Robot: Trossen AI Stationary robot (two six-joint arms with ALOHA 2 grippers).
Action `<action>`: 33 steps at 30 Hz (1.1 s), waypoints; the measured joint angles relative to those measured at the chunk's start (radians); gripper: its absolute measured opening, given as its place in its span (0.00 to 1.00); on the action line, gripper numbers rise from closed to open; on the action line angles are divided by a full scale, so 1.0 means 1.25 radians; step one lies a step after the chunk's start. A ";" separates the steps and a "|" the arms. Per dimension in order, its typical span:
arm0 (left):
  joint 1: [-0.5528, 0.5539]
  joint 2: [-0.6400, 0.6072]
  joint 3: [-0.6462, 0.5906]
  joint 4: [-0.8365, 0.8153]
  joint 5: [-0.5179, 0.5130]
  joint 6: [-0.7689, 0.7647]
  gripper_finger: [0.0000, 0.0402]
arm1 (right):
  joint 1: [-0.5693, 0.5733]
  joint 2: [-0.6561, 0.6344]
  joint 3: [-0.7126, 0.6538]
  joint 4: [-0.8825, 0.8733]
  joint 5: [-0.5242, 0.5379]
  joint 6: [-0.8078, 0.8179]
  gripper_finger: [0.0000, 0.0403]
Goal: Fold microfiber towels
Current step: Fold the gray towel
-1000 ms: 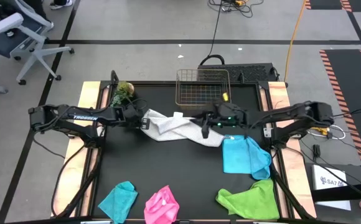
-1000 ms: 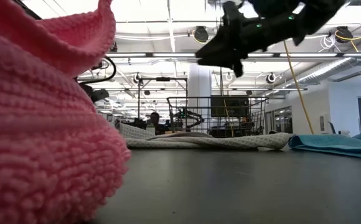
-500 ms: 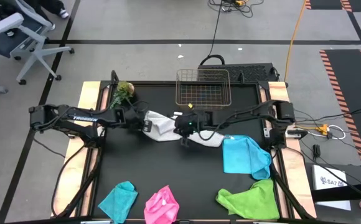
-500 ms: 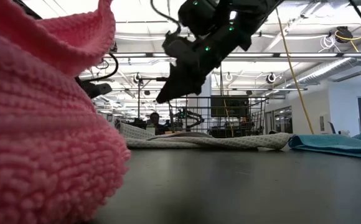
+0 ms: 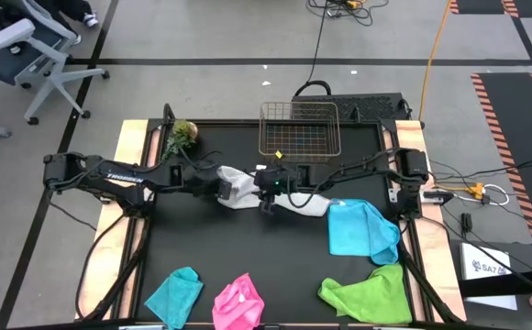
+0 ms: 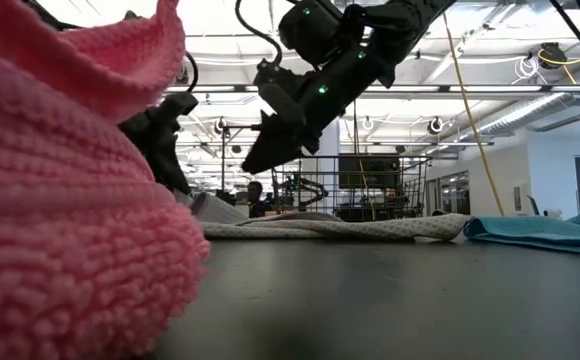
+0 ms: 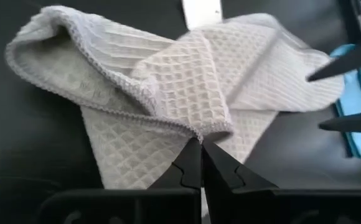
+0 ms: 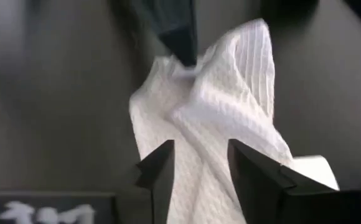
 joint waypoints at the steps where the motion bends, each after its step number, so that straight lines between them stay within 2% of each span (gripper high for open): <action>1: -0.004 0.000 0.000 0.000 0.000 0.000 0.01 | 0.002 0.007 0.000 0.010 0.000 0.008 0.38; 6: -0.020 0.000 0.001 -0.056 0.002 0.002 0.01 | 0.027 0.054 -0.001 0.094 -0.003 0.034 0.43; 12: -0.040 0.000 0.001 -0.100 0.009 0.000 0.01 | 0.046 0.064 -0.001 0.124 0.007 0.041 0.43; 18: -0.053 0.000 0.001 -0.094 0.031 0.000 0.01 | 0.048 0.127 0.001 0.283 0.062 0.079 0.43; 25: -0.075 0.000 0.001 -0.072 0.046 -0.004 0.01 | 0.050 0.196 0.027 0.256 0.065 0.089 0.43; 33: -0.107 0.000 0.001 0.022 0.044 -0.004 0.00 | 0.047 0.191 0.029 0.197 0.107 0.095 0.42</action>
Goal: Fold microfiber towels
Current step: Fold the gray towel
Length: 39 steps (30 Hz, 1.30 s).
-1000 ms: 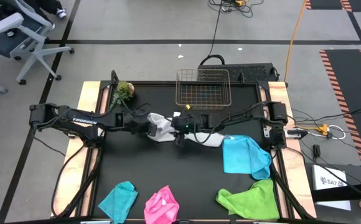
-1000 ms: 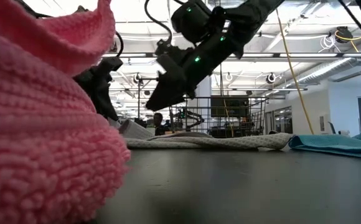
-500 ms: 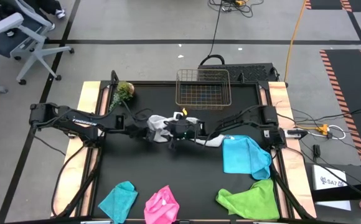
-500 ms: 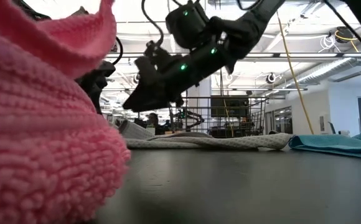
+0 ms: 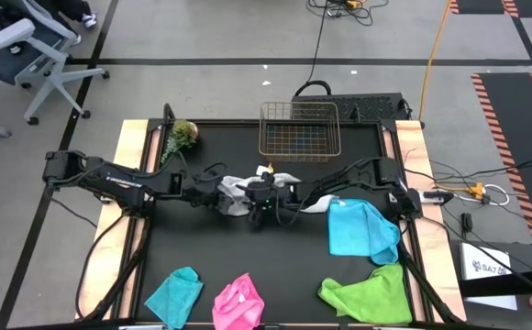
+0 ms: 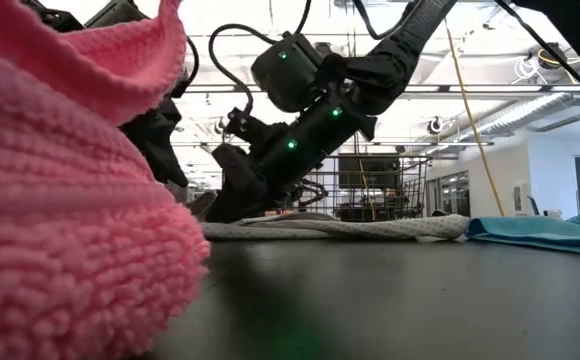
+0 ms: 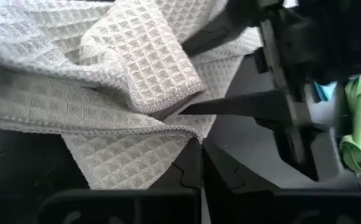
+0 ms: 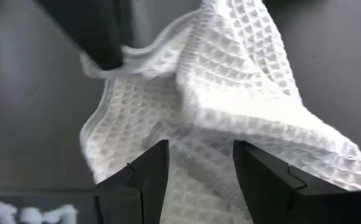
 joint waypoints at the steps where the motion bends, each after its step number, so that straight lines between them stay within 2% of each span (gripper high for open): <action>1: -0.001 0.000 0.000 0.003 -0.001 0.000 0.01 | 0.000 -0.001 0.000 0.001 0.000 0.012 0.42; 14: -0.001 0.000 0.000 0.017 -0.008 0.017 0.01 | 0.023 0.001 0.000 0.077 -0.004 0.094 0.42; 19: -0.001 0.000 0.000 0.017 -0.008 0.021 0.01 | 0.034 0.001 0.000 0.064 -0.002 0.102 0.42; 27: -0.005 0.000 0.000 0.017 -0.008 0.021 0.01 | 0.022 0.001 0.000 0.063 0.123 0.113 0.42; 30: -0.007 0.000 0.000 0.017 -0.008 0.020 0.01 | 0.012 0.000 0.000 0.064 0.125 0.146 0.42; 34: -0.009 0.000 0.000 0.017 -0.009 0.018 0.01 | 0.006 0.000 0.000 0.044 0.119 0.162 0.34; 39: -0.009 0.000 0.000 0.017 -0.012 0.023 0.01 | 0.005 0.000 0.000 -0.003 0.024 0.162 0.08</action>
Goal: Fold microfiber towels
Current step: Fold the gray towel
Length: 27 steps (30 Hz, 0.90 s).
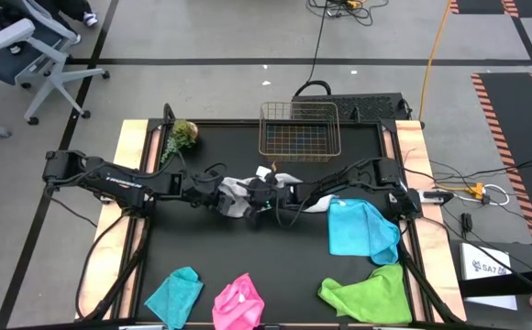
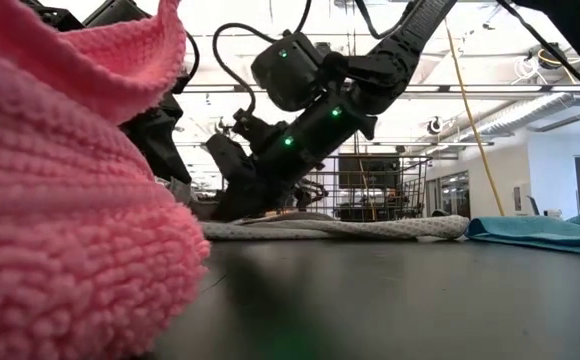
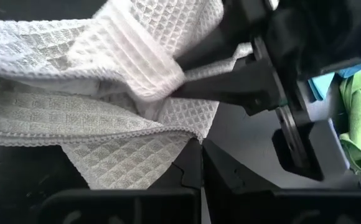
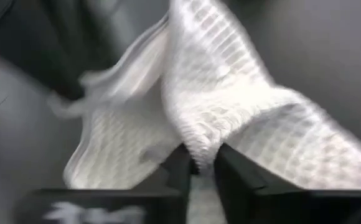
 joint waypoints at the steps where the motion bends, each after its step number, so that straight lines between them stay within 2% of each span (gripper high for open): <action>1: 0.000 0.000 0.000 0.000 -0.002 0.002 0.01 | 0.000 0.000 0.000 -0.009 -0.027 0.000 0.04; 4: 0.002 0.000 0.000 -0.005 -0.003 0.014 0.01 | 0.001 -0.021 -0.001 -0.059 -0.101 0.003 0.02; 7: 0.009 -0.007 0.000 -0.009 0.006 0.023 0.00 | 0.005 -0.089 -0.001 -0.147 -0.130 -0.022 0.01; 11: 0.022 -0.046 0.009 -0.021 0.026 0.041 0.00 | 0.000 -0.220 -0.001 -0.284 -0.123 -0.104 0.00; 15: 0.039 -0.123 0.061 -0.036 0.033 0.103 0.00 | -0.023 -0.362 -0.001 -0.374 -0.051 -0.172 0.00; 18: 0.055 -0.192 0.138 -0.091 0.029 0.181 0.00 | -0.048 -0.454 0.000 -0.430 -0.015 -0.219 0.00; 22: 0.073 -0.276 0.292 -0.182 -0.013 0.324 0.00 | -0.095 -0.560 0.000 -0.481 0.015 -0.283 0.00; 27: 0.075 -0.305 0.504 -0.422 -0.105 0.449 0.00 | -0.144 -0.658 0.000 -0.540 0.013 -0.332 0.00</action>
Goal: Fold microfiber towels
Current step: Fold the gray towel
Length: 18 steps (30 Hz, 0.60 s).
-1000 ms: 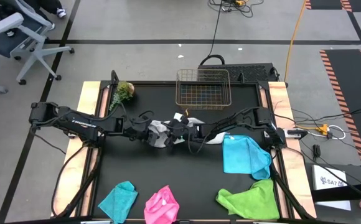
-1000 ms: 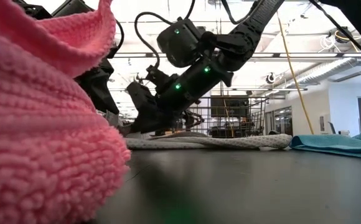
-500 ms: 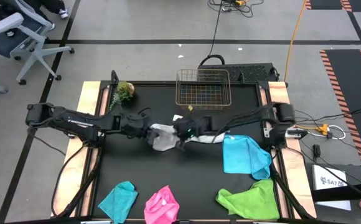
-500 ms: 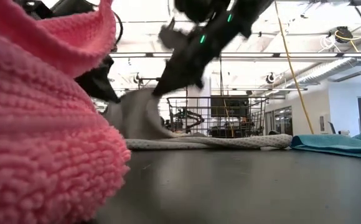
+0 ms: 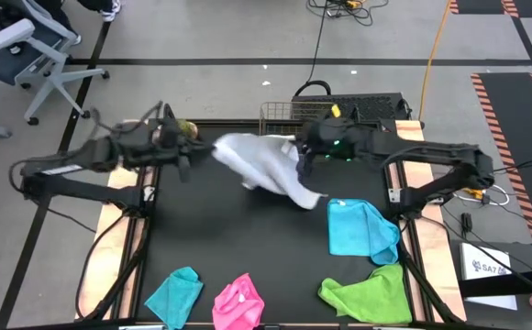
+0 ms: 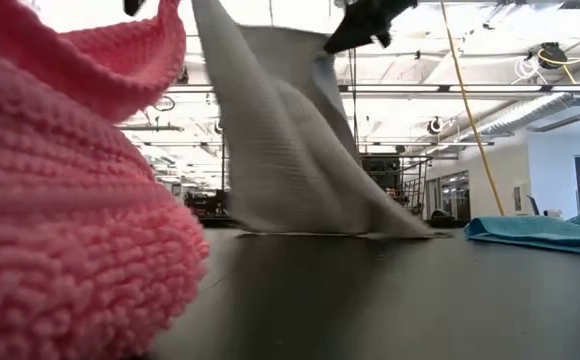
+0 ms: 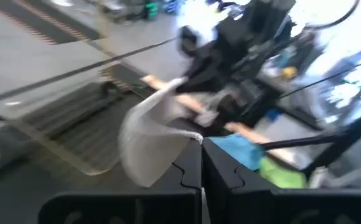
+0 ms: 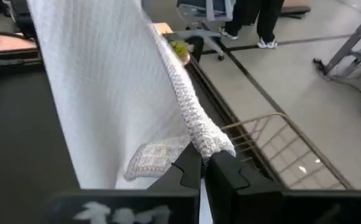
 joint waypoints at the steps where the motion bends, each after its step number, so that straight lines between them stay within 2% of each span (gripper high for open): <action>1: 0.000 0.003 0.035 -0.062 -0.024 0.007 0.00 | -0.004 -0.015 0.000 -0.003 -0.005 -0.003 0.00; 5: 0.000 0.041 0.125 -0.213 -0.096 0.000 0.00 | -0.017 -0.072 0.000 0.003 -0.126 0.020 0.00; 9: 0.001 0.087 0.132 -0.219 -0.100 0.003 0.00 | -0.013 -0.105 0.000 0.003 -0.354 0.102 0.00; 12: 0.004 0.132 0.131 -0.224 -0.100 0.022 0.00 | -0.007 -0.116 0.000 -0.003 -0.475 0.136 0.00; 15: 0.019 0.156 0.131 -0.220 -0.104 0.042 0.00 | -0.014 -0.126 0.000 -0.034 -0.522 0.140 0.00; 18: 0.053 0.162 0.131 -0.220 -0.115 0.061 0.00 | -0.045 -0.132 0.000 -0.061 -0.485 0.130 0.00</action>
